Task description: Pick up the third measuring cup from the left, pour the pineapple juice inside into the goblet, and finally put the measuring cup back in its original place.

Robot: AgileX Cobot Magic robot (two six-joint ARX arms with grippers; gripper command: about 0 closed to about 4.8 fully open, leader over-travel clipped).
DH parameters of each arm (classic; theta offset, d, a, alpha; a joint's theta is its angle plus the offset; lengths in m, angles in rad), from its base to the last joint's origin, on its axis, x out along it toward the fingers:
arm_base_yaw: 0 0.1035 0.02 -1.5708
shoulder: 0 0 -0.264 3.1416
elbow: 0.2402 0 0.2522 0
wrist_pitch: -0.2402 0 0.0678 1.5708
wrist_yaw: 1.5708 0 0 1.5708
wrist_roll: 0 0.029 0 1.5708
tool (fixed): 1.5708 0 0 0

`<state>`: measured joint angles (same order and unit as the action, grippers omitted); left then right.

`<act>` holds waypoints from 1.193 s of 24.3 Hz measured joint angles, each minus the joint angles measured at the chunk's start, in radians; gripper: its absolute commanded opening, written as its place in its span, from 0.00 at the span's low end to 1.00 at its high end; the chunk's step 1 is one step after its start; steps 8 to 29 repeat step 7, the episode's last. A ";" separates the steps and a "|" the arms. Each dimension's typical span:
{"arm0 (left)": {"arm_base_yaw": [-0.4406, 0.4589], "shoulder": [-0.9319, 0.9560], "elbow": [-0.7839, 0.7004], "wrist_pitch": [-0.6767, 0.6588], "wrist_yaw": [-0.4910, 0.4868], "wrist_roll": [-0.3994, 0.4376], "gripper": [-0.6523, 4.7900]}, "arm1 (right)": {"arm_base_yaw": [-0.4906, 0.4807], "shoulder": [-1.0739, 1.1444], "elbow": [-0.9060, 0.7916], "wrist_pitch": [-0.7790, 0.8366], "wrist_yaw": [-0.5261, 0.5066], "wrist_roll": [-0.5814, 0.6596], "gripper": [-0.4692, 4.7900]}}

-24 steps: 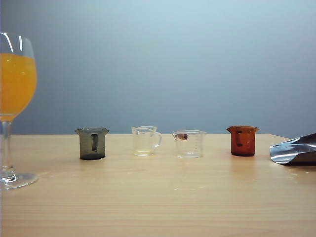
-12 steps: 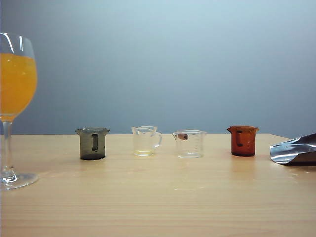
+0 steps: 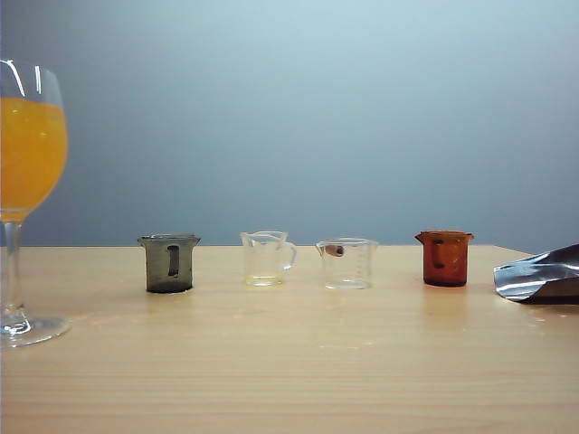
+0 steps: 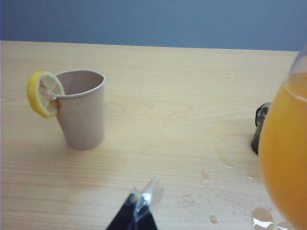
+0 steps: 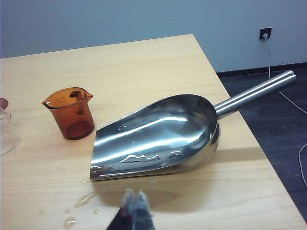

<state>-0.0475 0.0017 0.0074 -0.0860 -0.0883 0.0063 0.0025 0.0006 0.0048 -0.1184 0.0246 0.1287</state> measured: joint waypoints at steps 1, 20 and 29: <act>0.000 0.000 0.000 0.000 0.000 0.000 0.12 | 0.000 0.000 0.000 0.000 0.000 0.000 0.08; 0.000 0.000 0.000 0.000 0.000 0.000 0.12 | 0.000 0.000 0.000 0.001 0.001 -0.080 0.08; 0.000 0.000 0.000 0.000 0.000 0.000 0.12 | 0.000 0.000 0.000 0.001 0.001 -0.080 0.08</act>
